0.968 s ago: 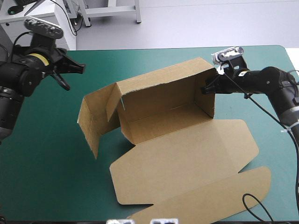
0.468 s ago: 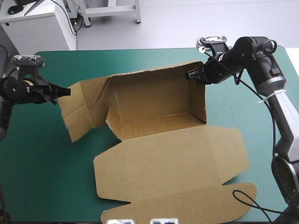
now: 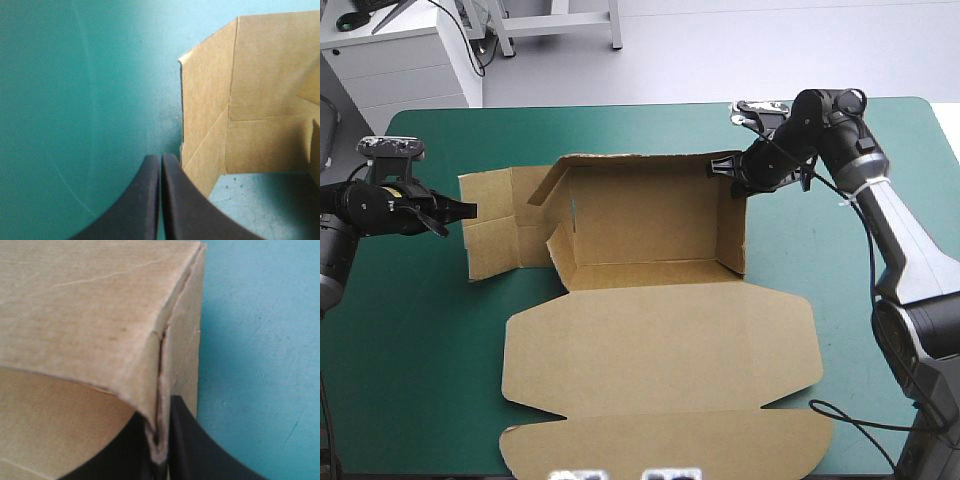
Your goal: Fold the box
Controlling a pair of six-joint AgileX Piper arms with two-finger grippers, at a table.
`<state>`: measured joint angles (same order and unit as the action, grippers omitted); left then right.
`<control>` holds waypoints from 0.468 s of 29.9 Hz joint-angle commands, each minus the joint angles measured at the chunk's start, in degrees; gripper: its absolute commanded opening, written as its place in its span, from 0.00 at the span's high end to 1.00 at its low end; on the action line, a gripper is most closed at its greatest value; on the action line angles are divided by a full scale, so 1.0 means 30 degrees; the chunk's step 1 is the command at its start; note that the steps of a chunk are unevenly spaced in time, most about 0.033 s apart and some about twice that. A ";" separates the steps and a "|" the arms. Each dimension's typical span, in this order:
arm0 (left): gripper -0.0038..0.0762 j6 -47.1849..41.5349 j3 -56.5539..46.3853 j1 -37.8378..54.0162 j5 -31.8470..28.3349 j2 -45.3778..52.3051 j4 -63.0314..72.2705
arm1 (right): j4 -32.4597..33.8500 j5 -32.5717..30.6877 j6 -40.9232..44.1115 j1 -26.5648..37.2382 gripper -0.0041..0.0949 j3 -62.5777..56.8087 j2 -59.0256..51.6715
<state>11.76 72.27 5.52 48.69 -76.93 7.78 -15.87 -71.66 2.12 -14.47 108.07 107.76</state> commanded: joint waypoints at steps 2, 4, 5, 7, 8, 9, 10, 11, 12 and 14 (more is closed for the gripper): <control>0.95 -0.0173 0.0473 0.0022 -0.1029 0.0677 0.0204 | -0.0892 0.0049 0.0267 0.0009 0.96 0.0659 0.0191; 0.95 -0.0173 0.0473 0.0022 -0.0995 0.0677 0.0204 | -0.0751 0.0050 -0.0280 0.0009 0.96 0.0659 0.0735; 0.95 -0.0173 0.0473 0.0022 -0.0995 0.0677 0.0204 | -0.0633 0.0078 -0.0706 0.0009 0.96 0.0659 0.0929; 0.96 -0.0173 0.0473 0.0022 -0.0995 0.0677 0.0204 | -0.0290 0.0175 -0.2167 0.0009 0.96 0.0659 0.1337; 0.96 -0.0173 0.0473 0.0022 -0.0995 0.0677 0.0204 | 0.0021 0.0225 -0.2445 0.0009 0.96 0.0659 0.1444; 0.96 -0.0173 0.0473 0.0022 -0.0995 0.0677 0.0204 | 0.0626 0.0344 -0.2445 0.0009 0.95 0.0659 0.1566; 0.96 -0.0173 0.0473 0.0022 -0.0995 0.0677 0.0204 | 0.1061 0.0347 -0.2451 0.0009 0.95 0.0659 0.1645; 0.96 -0.0173 0.0473 0.0022 -0.0995 0.0677 0.0204 | 0.1577 0.0390 -0.2451 0.0009 0.94 0.0659 0.1642; 0.96 -0.0173 0.0473 0.0022 -0.0995 0.0677 0.0204 | 0.2145 0.0390 -0.2451 -0.0004 0.93 0.0659 0.1642; 0.96 -0.0173 0.0473 0.0022 -0.0995 0.0677 0.0204 | 0.2841 0.0420 -0.2451 -0.0004 0.90 0.0702 0.1642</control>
<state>11.76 72.27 5.52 48.45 -76.90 7.78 -12.58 -63.99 -3.62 -14.41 109.59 114.32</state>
